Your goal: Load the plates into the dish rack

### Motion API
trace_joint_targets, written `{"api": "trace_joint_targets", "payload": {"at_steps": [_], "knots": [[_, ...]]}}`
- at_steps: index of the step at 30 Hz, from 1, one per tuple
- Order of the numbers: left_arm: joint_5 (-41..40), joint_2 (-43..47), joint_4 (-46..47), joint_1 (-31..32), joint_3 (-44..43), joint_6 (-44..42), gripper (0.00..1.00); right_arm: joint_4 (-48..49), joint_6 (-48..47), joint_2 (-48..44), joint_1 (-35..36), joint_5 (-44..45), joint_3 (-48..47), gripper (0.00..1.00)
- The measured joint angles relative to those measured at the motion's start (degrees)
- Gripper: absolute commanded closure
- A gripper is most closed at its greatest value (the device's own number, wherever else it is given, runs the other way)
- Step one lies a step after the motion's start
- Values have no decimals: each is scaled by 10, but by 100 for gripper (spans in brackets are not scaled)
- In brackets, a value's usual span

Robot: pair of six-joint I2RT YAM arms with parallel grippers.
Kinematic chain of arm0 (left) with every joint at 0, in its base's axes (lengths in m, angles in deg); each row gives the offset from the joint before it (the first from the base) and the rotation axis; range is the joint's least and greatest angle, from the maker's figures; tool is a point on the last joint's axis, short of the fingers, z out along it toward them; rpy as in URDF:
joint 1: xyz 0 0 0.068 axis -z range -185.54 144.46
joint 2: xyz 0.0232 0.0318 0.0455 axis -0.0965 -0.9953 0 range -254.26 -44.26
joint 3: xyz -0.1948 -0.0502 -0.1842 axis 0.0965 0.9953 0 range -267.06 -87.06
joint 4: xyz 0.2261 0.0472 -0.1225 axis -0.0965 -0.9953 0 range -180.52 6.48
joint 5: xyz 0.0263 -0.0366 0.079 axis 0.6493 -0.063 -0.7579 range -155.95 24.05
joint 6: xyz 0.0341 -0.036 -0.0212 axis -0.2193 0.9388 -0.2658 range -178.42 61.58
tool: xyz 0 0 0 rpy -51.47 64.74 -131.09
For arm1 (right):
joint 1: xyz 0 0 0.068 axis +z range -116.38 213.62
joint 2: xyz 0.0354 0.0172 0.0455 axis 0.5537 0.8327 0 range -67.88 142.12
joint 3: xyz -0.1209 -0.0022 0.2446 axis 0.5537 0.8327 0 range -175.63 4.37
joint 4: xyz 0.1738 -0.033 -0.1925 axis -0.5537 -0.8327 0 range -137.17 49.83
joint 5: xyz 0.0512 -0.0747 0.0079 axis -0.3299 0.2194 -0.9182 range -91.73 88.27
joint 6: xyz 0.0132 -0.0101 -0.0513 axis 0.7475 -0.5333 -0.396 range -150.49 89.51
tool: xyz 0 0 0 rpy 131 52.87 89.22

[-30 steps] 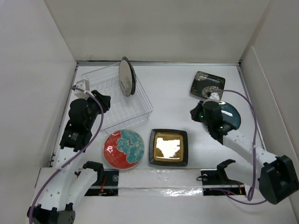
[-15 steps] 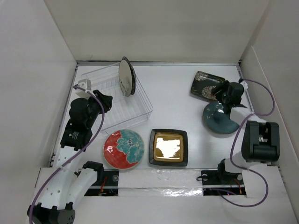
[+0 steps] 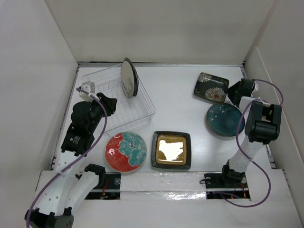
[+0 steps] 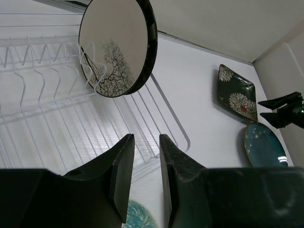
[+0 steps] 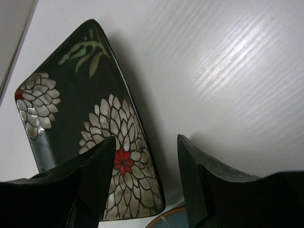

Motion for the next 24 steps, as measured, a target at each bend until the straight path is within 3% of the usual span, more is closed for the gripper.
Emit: {"api": "trace_joint_targets", "payload": {"at_steps": [3,11,24], "knots": [[0,0,0,1,0,0,75,-30,-14,23,-3,-22,-48,51],[-6,1,0,1,0,0,75,-78,-55,103,-27,-115,-142,46],[-23,20,-1,11,0,-1,75,-217,-134,160,-24,-162,-257,52]]}}
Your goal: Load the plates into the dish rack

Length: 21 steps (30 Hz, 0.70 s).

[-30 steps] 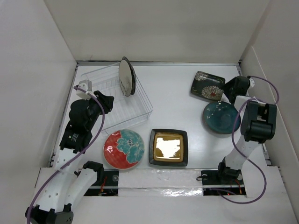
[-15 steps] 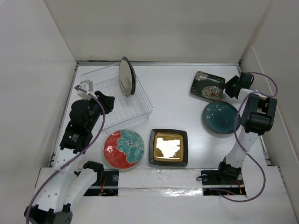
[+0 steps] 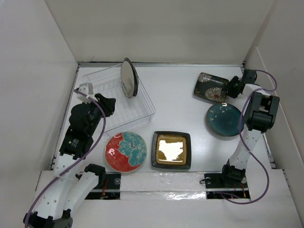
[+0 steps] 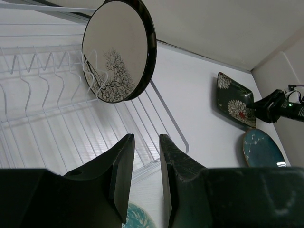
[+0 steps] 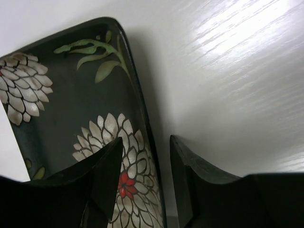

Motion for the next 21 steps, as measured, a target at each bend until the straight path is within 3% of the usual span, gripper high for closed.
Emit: {"api": "trace_joint_targets", "payload": {"at_steps": [2,4,6,7,11,16,21], "knots": [[-3,3,0,1,0,0,75,-12,-9,1,2,-9,-4,59],[-8,5,-1,4,0,0,75,-24,-17,2,2,-21,-4,72],[-12,7,-1,5,0,0,75,-31,-19,4,1,-36,-4,93],[-14,8,-1,6,0,0,75,-31,-18,4,0,-44,-4,99],[-17,10,-2,7,0,0,75,14,10,-2,-2,-92,2,100],[-18,9,-2,7,0,0,74,107,63,-28,-1,-115,78,100],[-18,3,-2,7,0,-1,73,143,90,-82,17,-86,129,100]]}}
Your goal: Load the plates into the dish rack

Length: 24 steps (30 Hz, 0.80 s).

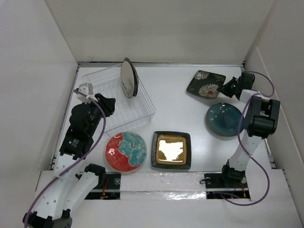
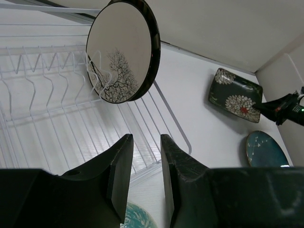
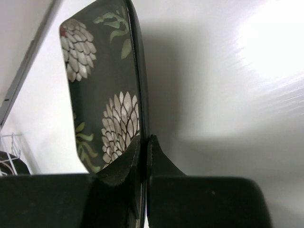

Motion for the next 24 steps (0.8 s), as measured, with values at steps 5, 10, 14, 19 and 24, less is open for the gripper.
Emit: {"api": "trace_joint_targets", "payload": {"at_steps": [5,10,14,19,24], "knots": [[0,-7,1,-8,0,0,73,-4,-6,-100,68,53,0,100],[0,-16,3,-19,0,0,73,-36,-44,-187,185,120,-76,100],[0,-17,5,-23,0,0,74,-42,-66,-223,291,184,-139,100],[0,-17,7,-23,0,0,75,-70,-96,-216,414,263,-236,100],[-2,-16,7,-23,0,0,75,-99,-135,-138,517,341,-381,100]]}}
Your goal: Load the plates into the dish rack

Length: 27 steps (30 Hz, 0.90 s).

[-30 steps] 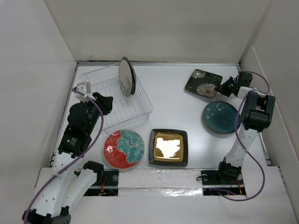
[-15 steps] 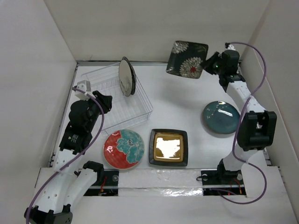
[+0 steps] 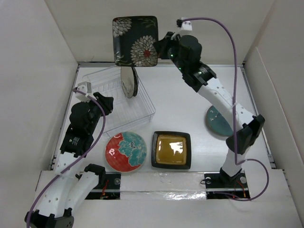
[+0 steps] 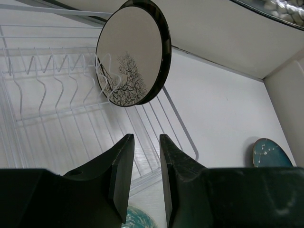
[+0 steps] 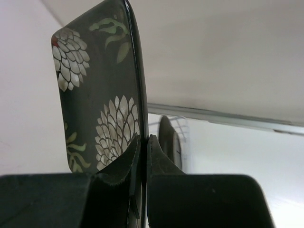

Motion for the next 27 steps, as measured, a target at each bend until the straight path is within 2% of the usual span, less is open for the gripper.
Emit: {"api": "trace_joint_targets", "payload": {"at_steps": [8,11,19,27], "knots": [[-26,36,0,0,0,2,77,-44,-70,180,87,106,-214,100],[-31,43,1,0,0,3,77,-52,-105,243,108,158,-265,100],[-35,43,3,0,0,4,77,-39,-182,335,139,285,-274,100],[-37,37,3,0,0,4,77,80,-285,423,162,392,-315,100]]}}
